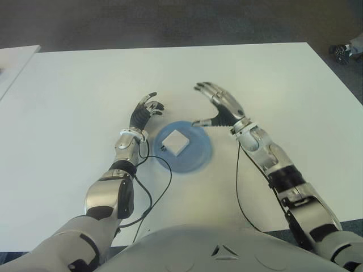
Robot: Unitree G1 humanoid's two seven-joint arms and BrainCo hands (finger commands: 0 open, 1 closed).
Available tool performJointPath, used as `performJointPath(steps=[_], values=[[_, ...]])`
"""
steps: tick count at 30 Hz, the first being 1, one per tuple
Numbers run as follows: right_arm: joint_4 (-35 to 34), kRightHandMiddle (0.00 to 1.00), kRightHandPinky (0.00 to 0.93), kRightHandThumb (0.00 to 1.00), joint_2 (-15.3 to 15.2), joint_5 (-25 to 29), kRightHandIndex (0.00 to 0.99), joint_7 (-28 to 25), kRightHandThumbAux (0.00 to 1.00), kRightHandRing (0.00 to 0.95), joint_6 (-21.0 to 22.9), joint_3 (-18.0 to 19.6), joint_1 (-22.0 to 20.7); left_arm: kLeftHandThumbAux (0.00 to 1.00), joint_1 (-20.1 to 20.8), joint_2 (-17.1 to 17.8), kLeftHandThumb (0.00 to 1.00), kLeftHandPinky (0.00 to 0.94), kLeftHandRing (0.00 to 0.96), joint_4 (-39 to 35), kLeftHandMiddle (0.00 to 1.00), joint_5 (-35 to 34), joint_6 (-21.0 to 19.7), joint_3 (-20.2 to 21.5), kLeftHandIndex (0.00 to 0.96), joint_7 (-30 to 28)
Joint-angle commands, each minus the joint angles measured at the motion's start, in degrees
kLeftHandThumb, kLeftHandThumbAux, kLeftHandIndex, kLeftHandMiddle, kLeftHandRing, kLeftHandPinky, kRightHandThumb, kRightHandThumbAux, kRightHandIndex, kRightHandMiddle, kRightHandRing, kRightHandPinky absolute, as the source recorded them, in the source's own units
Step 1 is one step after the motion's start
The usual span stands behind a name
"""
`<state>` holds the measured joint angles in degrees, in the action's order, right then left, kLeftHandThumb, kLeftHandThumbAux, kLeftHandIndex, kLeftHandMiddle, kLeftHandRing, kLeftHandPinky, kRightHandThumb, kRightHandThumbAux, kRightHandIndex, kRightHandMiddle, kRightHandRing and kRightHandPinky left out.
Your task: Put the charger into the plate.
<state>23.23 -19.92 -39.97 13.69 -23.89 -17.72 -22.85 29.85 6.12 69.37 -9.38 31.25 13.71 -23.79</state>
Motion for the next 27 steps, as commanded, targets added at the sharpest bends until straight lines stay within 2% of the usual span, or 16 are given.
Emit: performJointPath(steps=[1,4,7,15,22,27], values=[[8.2,0.0,0.0,0.163,4.4,7.8,0.0,4.1,0.429,0.0,-1.5,4.6,-2.4,0.519,-2.5,-0.3,0.099,0.431,0.455,1.3,0.478,0.0,-1.8,0.1,0.157,-0.9],[11.8,0.0,0.0,0.147,5.1,11.1,0.0,4.3,0.486,0.0,-3.7,5.9,-3.3,0.516,-2.5,-0.3,0.103,0.425,0.449,1.3,0.474,-0.1,-1.8,0.2,0.153,-1.0],[19.0,0.0,0.0,0.125,5.2,15.0,0.0,4.4,0.529,0.0,-7.7,8.0,-4.9,0.517,-2.5,-0.2,0.107,0.42,0.442,1.4,0.47,-0.2,-1.8,0.3,0.151,-1.2],[36.3,0.0,0.0,0.068,6.2,18.1,0.0,5.8,0.577,0.0,-13.4,10.0,-8.1,0.52,-2.6,-0.2,0.11,0.411,0.429,1.2,0.457,-0.1,-1.6,0.4,0.152,-1.2],[44.4,0.008,0.0,0.048,7.7,20.3,0.001,4.5,0.583,0.0,-11.3,11.4,-9.3,0.514,-2.6,0.0,0.096,0.407,0.421,1.1,0.444,0.3,-1.4,0.3,0.141,-1.0],[47.5,0.009,0.0,0.046,7.9,21.6,0.007,3.4,0.589,0.0,-9.5,12.4,-9.6,0.52,-2.6,0.2,0.096,0.397,0.413,1.1,0.433,0.1,-1.5,0.6,0.146,-1.3]])
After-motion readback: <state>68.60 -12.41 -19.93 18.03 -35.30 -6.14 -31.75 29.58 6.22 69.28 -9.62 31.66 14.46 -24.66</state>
